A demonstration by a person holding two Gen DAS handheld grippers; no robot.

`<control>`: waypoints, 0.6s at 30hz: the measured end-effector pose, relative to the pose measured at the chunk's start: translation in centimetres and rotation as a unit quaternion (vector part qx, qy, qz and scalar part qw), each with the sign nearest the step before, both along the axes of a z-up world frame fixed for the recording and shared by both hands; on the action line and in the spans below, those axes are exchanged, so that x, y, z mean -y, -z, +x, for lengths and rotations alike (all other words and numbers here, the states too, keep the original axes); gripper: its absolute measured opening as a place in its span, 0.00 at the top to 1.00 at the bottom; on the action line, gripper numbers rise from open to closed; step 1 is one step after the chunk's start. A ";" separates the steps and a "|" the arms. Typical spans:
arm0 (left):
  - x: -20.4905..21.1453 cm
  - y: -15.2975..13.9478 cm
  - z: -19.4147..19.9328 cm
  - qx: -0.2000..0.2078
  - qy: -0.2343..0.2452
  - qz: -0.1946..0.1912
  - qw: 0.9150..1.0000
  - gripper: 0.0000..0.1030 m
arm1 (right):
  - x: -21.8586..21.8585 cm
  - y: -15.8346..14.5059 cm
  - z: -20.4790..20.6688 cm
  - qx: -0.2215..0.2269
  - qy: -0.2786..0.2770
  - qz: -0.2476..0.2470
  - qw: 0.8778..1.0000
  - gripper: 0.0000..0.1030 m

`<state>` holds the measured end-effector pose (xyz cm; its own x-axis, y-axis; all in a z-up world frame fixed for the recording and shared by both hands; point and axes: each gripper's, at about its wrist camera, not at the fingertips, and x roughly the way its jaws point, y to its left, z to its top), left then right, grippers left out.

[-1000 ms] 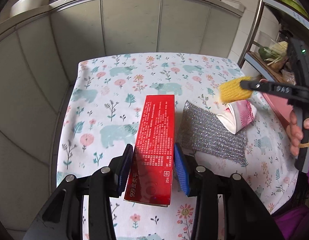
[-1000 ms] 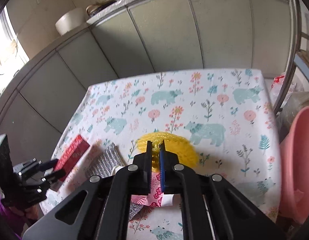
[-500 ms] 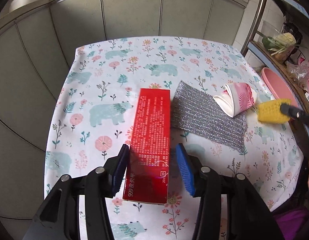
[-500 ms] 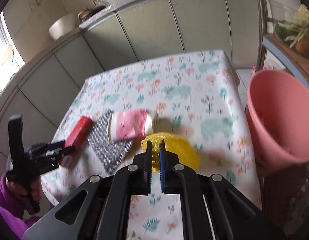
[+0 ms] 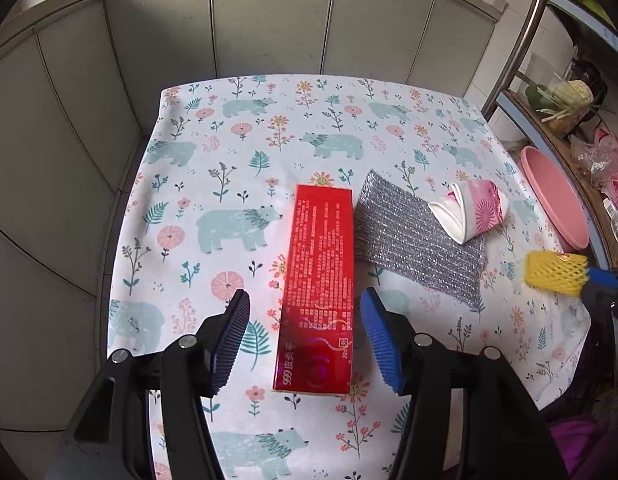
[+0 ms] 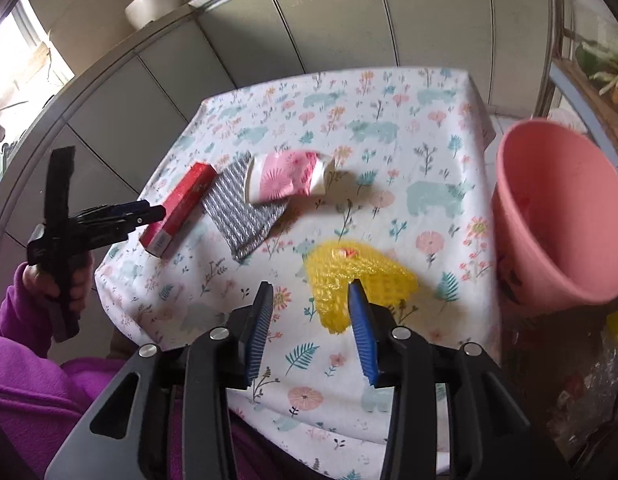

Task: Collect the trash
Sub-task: 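Grasp the red box with the left tool while the right tool grasps the yellow mesh net, then carry the red box and yellow net over the pink bucket with both tools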

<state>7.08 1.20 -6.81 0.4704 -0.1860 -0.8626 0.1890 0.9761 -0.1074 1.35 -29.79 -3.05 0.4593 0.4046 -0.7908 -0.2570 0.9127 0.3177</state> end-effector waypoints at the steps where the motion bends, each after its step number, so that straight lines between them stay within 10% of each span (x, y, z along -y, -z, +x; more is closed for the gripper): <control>1: 0.0 -0.1 0.2 0.000 0.000 0.000 1.000 0.45 | 0.2 -0.4 0.1 0.003 -0.003 0.002 1.000 0.60; 18: 0.9 0.1 0.6 -0.001 0.016 0.006 1.000 0.45 | -1.0 4.0 -1.8 -0.103 -0.052 0.000 0.993 0.51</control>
